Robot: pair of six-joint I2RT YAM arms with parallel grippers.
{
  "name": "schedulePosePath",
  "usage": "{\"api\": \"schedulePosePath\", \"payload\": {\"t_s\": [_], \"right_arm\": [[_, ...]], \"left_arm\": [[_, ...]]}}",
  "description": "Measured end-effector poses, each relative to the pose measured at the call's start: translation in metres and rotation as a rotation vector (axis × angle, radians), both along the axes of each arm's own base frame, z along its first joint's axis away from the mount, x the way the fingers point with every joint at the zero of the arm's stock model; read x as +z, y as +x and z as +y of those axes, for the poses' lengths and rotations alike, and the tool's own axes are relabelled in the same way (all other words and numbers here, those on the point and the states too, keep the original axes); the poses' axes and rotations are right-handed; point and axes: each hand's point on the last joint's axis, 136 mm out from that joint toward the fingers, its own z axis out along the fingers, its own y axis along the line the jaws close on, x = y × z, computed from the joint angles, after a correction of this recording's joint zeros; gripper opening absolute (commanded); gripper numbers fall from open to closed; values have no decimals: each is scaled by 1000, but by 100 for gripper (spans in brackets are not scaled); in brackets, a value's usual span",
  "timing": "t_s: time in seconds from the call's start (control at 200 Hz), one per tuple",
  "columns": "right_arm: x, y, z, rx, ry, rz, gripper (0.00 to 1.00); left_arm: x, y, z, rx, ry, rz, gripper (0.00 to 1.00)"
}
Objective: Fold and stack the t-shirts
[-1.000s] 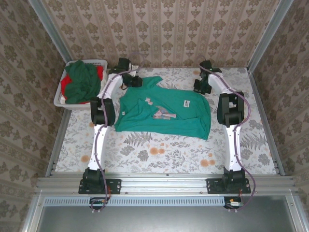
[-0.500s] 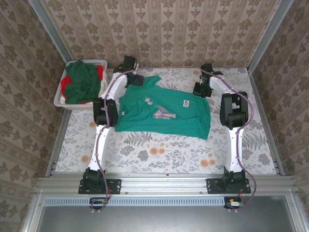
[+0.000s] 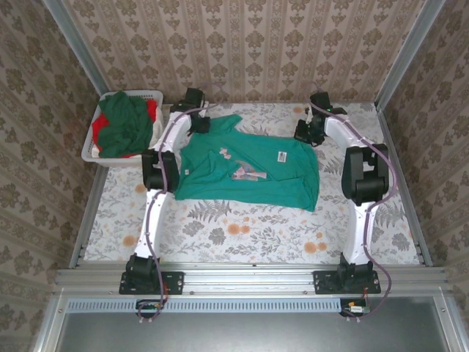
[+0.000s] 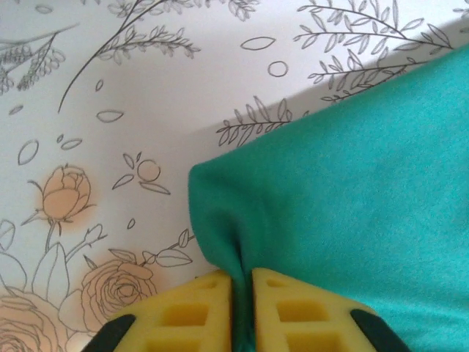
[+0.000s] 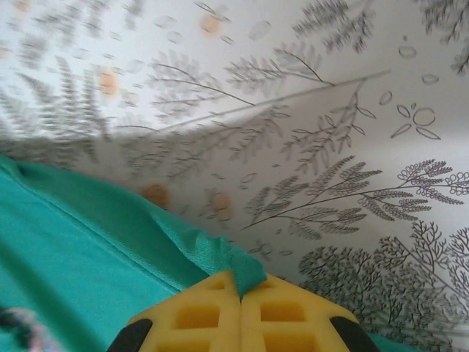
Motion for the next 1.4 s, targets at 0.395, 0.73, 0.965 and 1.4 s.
{"api": "schedulePosePath", "payload": {"t_s": [0.395, 0.73, 0.965, 1.4], "right_arm": [[30, -6, -8, 17, -43, -64, 0], [-17, -48, -30, -4, -19, 57, 0], [-26, -72, -21, 18, 28, 60, 0], [-48, -98, -19, 22, 39, 102, 0]], "left_arm": [[42, -45, 14, -26, -92, 68, 0], [113, -117, 21, -77, -190, -71, 0], [63, -168, 33, -57, -183, 5, 0], [40, -207, 48, -2, -178, 11, 0]]}}
